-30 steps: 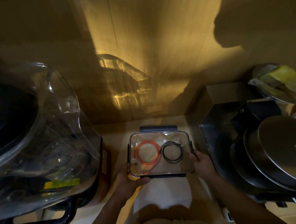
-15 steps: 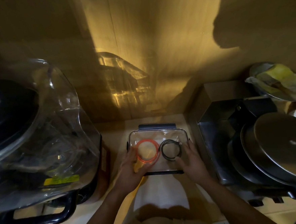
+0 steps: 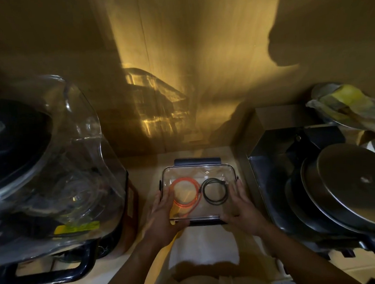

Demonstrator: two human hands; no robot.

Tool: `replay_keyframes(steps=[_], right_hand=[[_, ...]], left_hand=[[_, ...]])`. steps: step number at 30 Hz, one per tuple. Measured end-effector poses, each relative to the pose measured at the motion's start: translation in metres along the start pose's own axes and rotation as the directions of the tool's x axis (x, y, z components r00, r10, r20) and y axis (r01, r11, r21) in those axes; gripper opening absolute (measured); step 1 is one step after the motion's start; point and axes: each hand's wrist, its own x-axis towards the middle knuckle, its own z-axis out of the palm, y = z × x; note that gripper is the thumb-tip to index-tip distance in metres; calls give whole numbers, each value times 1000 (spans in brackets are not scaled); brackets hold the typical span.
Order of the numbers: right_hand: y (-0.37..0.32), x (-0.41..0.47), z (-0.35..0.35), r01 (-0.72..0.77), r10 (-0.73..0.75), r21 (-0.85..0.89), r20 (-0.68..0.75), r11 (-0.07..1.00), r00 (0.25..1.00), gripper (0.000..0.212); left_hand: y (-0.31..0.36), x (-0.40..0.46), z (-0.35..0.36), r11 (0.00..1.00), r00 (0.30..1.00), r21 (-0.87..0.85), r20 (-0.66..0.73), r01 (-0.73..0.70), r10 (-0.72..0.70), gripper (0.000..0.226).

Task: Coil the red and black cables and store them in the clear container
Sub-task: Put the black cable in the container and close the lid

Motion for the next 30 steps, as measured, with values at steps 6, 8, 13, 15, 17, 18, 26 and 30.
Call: replay_keyframes(steps=[6, 8, 13, 15, 17, 18, 26, 30], right_hand=[[-2, -3, -4, 1, 1, -50, 29, 999, 1000, 130], [-2, -4, -4, -1, 4, -74, 31, 997, 1000, 134], [-6, -6, -2, -25, 26, -129, 9, 991, 1000, 133], [-7, -7, -1, -36, 36, -144, -1, 989, 999, 133], [-7, -7, 0, -41, 41, -157, -4, 987, 999, 132], [-7, -7, 1, -39, 39, -158, -5, 987, 999, 132], [-12, -8, 5, -41, 31, -185, -54, 982, 998, 131], [-12, -8, 6, -41, 32, -179, -54, 983, 998, 133]], left_hand=[[4, -2, 0, 998, 1000, 57, 10, 2, -3, 120], [5, -3, -1, 998, 1000, 66, 6, -3, 3, 124], [8, -3, 0, 994, 1000, 113, -20, 1, 1, 124], [8, -4, 0, 997, 999, 80, -34, -1, 4, 124], [10, -4, -1, 998, 999, 69, -41, -3, 6, 124], [11, -4, -1, 997, 999, 75, -40, 7, -4, 124], [18, -4, -2, 987, 996, 138, -48, 80, -74, 118], [17, -3, -2, 986, 997, 151, -28, 73, -70, 120]])
